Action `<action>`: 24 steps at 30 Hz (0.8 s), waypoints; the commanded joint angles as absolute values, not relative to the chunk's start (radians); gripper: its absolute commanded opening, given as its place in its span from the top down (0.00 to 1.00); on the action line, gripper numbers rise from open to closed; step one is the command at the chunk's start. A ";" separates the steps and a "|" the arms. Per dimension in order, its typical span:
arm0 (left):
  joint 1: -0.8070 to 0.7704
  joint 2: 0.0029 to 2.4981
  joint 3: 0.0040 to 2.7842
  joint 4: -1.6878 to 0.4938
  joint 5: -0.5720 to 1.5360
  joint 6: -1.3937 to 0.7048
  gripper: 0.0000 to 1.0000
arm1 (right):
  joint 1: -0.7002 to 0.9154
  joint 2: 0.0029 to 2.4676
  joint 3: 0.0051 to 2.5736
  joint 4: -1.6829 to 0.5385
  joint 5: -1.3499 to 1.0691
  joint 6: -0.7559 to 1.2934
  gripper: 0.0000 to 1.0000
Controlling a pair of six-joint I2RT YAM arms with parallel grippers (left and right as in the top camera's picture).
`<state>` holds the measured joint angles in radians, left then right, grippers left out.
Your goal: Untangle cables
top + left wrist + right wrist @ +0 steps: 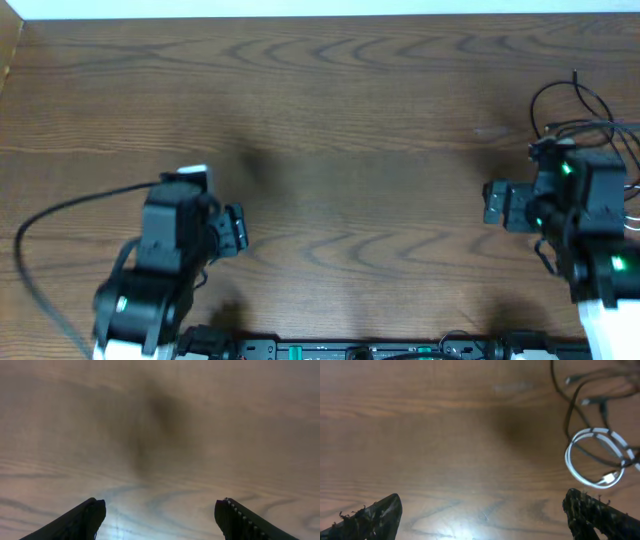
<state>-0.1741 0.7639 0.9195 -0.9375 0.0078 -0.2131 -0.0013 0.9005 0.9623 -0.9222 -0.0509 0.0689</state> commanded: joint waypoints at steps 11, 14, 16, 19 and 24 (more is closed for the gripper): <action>-0.176 0.654 0.913 -0.940 -0.009 -0.222 0.02 | -0.010 0.810 0.951 -0.925 -0.044 0.081 0.01; -0.176 0.654 0.913 -0.941 -0.009 -0.222 0.02 | -0.009 0.812 0.951 -0.927 -0.044 0.081 0.01; -0.176 0.654 0.913 -0.940 -0.009 -0.222 0.02 | -0.010 0.812 0.951 -0.934 -0.044 0.081 0.01; -0.176 0.654 0.913 -0.940 -0.009 -0.222 0.02 | -0.010 0.817 0.951 -0.938 -0.043 0.081 0.01; -0.176 0.654 0.913 -0.940 -0.009 -0.222 0.02 | -0.009 0.815 0.951 -0.964 -0.043 0.081 0.01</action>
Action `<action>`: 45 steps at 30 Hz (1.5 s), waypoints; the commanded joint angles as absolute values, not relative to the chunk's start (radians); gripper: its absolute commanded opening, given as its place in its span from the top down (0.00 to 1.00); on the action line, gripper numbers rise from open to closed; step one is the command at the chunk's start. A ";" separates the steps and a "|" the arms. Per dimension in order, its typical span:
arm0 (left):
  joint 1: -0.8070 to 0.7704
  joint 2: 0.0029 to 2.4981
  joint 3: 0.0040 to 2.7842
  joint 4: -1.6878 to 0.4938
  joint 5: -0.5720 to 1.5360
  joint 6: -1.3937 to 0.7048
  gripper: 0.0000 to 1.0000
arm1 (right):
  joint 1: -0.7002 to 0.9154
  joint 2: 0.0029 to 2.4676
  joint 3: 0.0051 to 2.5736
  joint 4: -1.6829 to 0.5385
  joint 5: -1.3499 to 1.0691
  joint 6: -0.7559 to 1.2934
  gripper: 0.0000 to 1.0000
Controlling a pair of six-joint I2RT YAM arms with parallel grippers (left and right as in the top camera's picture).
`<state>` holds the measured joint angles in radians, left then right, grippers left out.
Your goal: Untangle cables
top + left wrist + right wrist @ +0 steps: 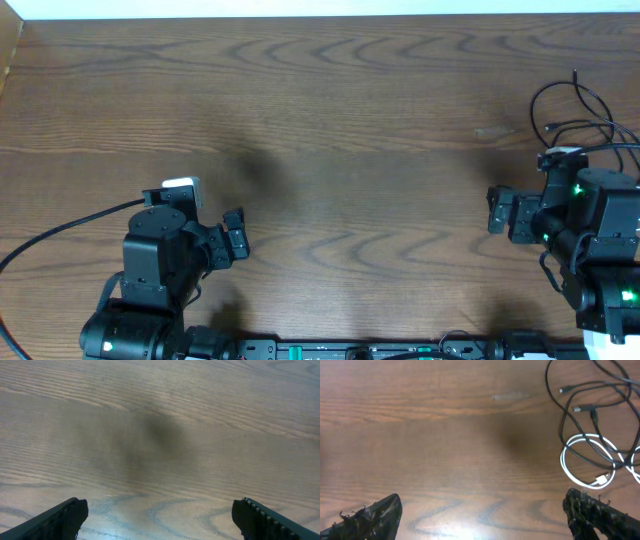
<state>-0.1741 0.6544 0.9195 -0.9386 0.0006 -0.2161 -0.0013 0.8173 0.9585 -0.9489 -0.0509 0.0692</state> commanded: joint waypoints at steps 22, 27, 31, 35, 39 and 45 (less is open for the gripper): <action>-0.176 0.654 0.913 -0.940 -0.009 -0.222 0.02 | 0.013 0.301 0.489 -0.356 -0.045 0.073 0.01; -0.176 0.654 0.913 -0.940 -0.009 -0.222 0.02 | 0.041 0.183 0.350 -0.187 -0.039 0.073 0.01; -0.176 0.654 0.913 -0.940 -0.009 -0.222 0.02 | 0.057 0.117 0.266 -0.095 -0.017 0.073 0.01; -0.176 0.654 0.913 -0.940 -0.009 -0.222 0.02 | 0.066 0.049 0.185 -0.011 -0.002 0.072 0.01; -0.176 0.654 0.913 -0.940 -0.009 -0.222 0.02 | 0.076 0.005 0.105 0.085 0.028 0.061 0.01; -0.176 0.654 0.913 -0.940 -0.009 -0.222 0.02 | 0.083 0.005 0.010 0.262 0.028 -0.003 0.01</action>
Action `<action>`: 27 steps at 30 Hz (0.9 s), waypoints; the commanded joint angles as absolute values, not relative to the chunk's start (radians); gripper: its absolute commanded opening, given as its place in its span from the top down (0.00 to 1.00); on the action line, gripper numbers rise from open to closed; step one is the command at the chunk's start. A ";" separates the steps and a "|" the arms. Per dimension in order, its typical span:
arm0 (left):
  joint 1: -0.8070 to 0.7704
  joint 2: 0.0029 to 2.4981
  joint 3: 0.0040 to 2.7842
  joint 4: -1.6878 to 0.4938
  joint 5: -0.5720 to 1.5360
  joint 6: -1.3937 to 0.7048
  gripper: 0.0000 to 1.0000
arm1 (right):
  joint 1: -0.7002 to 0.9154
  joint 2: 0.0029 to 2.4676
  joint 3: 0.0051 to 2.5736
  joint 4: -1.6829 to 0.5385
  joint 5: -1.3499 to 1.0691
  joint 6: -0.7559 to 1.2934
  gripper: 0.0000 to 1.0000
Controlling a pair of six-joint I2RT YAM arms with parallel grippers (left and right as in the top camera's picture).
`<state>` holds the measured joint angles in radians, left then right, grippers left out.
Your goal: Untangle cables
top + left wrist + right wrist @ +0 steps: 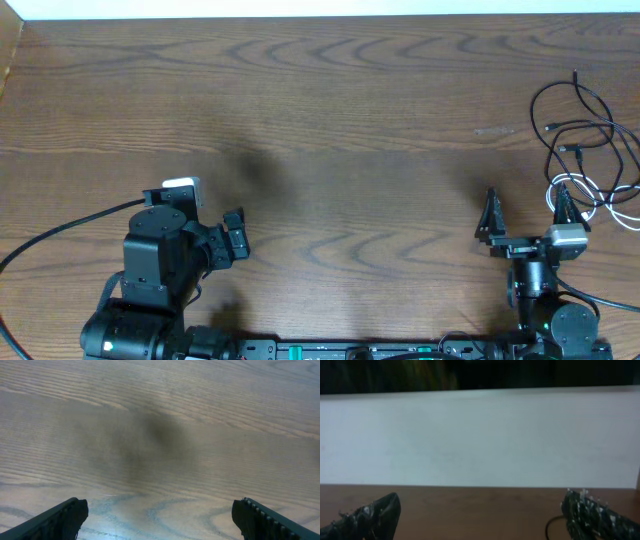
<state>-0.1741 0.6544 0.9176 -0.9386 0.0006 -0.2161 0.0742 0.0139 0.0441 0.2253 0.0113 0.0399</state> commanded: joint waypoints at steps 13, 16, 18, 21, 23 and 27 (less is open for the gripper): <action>-0.176 0.654 0.913 -0.940 -0.009 -0.222 0.02 | 0.087 0.005 0.006 0.023 0.023 -0.136 0.01; -0.176 0.654 0.913 -0.940 -0.009 -0.222 0.02 | 0.087 0.005 0.006 -0.085 0.008 -0.136 0.01; -0.176 0.654 0.913 -0.940 -0.009 -0.222 0.02 | 0.087 0.005 0.006 -0.078 0.009 -0.136 0.01; -0.176 0.654 0.913 -0.940 -0.009 -0.222 0.02 | 0.087 0.005 0.006 -0.079 0.006 -0.135 0.01; -0.176 0.654 0.913 -0.940 -0.009 -0.222 0.02 | 0.088 0.005 0.006 -0.078 0.001 -0.135 0.01; -0.176 0.654 0.913 -0.941 -0.009 -0.222 0.02 | 0.088 0.005 0.006 -0.077 0.001 -0.136 0.01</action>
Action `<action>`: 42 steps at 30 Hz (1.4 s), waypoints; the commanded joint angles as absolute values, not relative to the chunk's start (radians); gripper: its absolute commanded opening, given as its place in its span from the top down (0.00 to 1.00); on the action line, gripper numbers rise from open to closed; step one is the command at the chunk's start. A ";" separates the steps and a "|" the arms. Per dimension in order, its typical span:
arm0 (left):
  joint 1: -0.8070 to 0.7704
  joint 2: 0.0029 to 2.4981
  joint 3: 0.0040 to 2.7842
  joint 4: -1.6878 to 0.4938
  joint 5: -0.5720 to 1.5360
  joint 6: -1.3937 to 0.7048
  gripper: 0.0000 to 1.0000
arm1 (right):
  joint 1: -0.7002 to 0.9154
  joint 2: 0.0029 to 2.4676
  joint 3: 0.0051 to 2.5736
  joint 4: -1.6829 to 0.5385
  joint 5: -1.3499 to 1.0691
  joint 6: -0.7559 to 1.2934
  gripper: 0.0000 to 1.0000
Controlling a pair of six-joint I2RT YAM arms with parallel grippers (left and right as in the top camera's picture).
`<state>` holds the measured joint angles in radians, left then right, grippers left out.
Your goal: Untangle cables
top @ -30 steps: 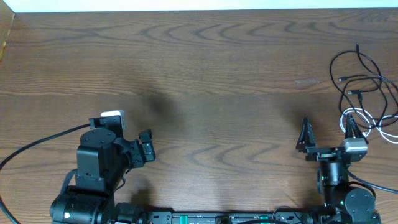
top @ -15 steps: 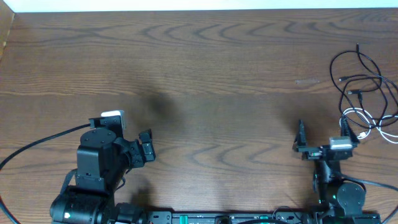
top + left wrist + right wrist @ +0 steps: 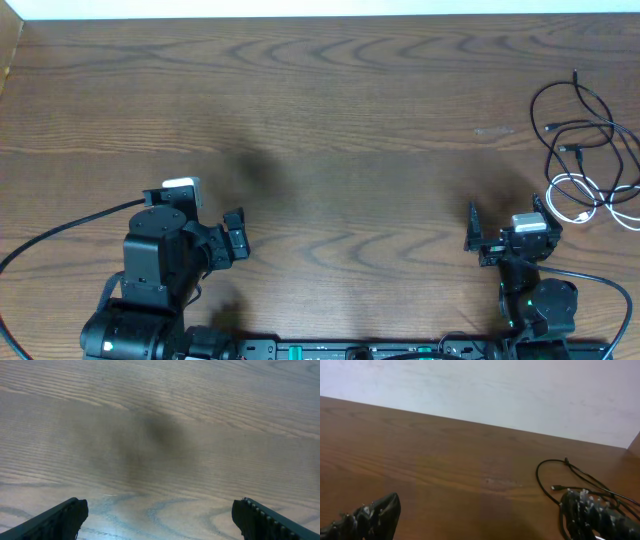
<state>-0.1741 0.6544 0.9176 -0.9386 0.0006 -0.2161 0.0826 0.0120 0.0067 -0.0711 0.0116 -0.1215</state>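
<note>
Thin black cables (image 3: 590, 120) lie in loose loops at the table's right edge, crossing a small white cable coil (image 3: 575, 195) just in front of them. In the right wrist view the black cables (image 3: 570, 476) show at the far right, partly behind one finger. My right gripper (image 3: 505, 228) stands open near the front edge, left of the cables and apart from them, with nothing between its fingers (image 3: 367, 516). My left gripper (image 3: 238, 233) is open over bare wood at the front left, and its fingers (image 3: 57, 519) are empty.
The brown wooden table (image 3: 330, 100) runs back to a white wall (image 3: 485, 390). A black lead (image 3: 60, 225) trails from the left arm across the front left corner. The arm bases and a black rail (image 3: 360, 350) sit along the front edge.
My right gripper has tipped down: its camera faced the white wall, and now it takes in the tabletop and the black cables. It sits slightly further left. The left arm has not moved.
Both arms reached over the table, the right gripper open beside the cables and looking down on them. Both then stood further back toward the front edge. The right arm then sat folded at the front edge facing the wall, and now it looks across the table. The cables lie unmoved.
</note>
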 commanded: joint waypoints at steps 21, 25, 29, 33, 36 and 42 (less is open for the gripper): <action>-0.176 0.654 0.913 -0.940 -0.009 -0.222 0.02 | 0.088 0.005 0.006 -0.076 0.001 -0.136 0.01; -0.176 0.654 0.913 -0.940 -0.009 -0.222 0.02 | 0.088 0.005 0.006 -0.076 0.001 -0.136 0.01; -0.176 0.654 0.913 -0.940 -0.009 -0.222 0.02 | 0.088 0.005 0.006 -0.076 0.001 -0.136 0.01; -0.176 0.646 0.913 -0.941 -0.009 -0.222 0.02 | 0.088 0.005 0.006 -0.076 0.001 -0.136 0.01; -0.175 0.632 0.913 -0.940 -0.009 -0.222 0.02 | 0.088 0.005 0.006 -0.076 0.001 -0.136 0.01; -0.175 0.587 0.905 -0.992 -0.054 -0.217 0.02 | 0.088 0.005 0.006 -0.076 0.001 -0.136 0.01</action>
<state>-0.1741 0.6167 0.9173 -0.9882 -0.0078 -0.2161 0.0826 0.0120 0.0067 -0.0708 0.0109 -0.1219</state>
